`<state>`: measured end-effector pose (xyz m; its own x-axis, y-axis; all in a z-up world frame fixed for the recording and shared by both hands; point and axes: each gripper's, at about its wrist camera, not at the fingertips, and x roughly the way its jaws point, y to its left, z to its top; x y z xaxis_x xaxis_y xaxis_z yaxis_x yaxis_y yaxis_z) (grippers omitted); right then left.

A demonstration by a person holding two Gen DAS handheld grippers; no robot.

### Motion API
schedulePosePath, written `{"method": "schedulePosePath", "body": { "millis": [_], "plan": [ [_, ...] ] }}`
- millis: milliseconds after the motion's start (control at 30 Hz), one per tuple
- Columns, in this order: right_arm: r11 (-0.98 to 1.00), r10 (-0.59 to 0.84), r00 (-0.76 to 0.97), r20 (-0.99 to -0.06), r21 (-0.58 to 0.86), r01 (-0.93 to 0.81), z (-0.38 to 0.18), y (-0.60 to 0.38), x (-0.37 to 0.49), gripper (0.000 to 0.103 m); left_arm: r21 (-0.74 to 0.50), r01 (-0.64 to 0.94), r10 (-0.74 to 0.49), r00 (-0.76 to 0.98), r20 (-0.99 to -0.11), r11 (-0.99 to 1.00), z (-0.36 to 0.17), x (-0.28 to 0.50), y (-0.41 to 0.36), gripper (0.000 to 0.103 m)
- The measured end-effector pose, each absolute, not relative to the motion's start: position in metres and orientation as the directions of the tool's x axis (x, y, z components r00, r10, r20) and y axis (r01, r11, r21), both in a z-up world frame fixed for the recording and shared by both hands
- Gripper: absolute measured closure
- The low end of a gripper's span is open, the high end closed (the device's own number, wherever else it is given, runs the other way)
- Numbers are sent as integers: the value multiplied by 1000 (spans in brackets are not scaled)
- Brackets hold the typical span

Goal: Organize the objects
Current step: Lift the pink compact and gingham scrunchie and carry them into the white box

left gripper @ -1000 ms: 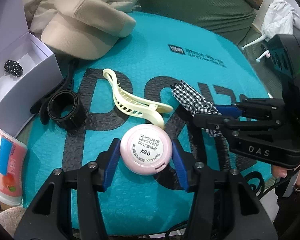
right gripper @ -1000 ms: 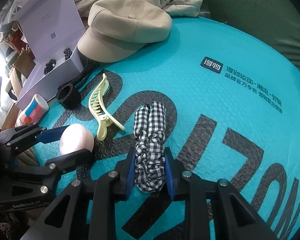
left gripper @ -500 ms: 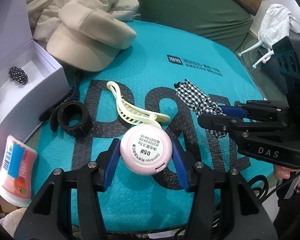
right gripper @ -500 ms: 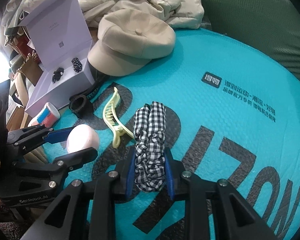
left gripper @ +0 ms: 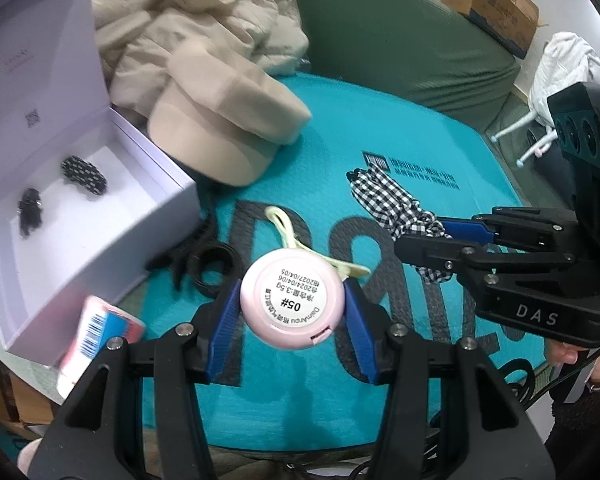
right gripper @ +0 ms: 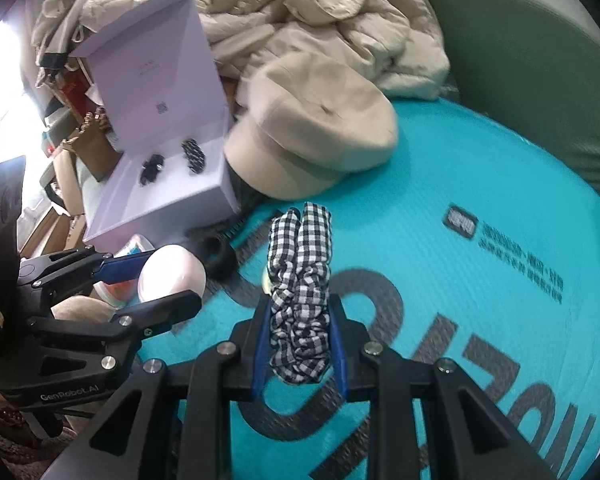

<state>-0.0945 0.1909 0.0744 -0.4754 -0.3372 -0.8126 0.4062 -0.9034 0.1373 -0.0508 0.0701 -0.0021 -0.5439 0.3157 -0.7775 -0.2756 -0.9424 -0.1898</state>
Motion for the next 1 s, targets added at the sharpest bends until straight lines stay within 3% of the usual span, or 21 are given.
{"method": "schedulePosePath", "body": {
  "millis": [1000],
  "plan": [
    [-729, -485, -362, -796, 140, 670, 94, 60, -126, 77, -121, -14, 103, -630, -770, -993, 27, -53, -48, 54]
  ]
}}
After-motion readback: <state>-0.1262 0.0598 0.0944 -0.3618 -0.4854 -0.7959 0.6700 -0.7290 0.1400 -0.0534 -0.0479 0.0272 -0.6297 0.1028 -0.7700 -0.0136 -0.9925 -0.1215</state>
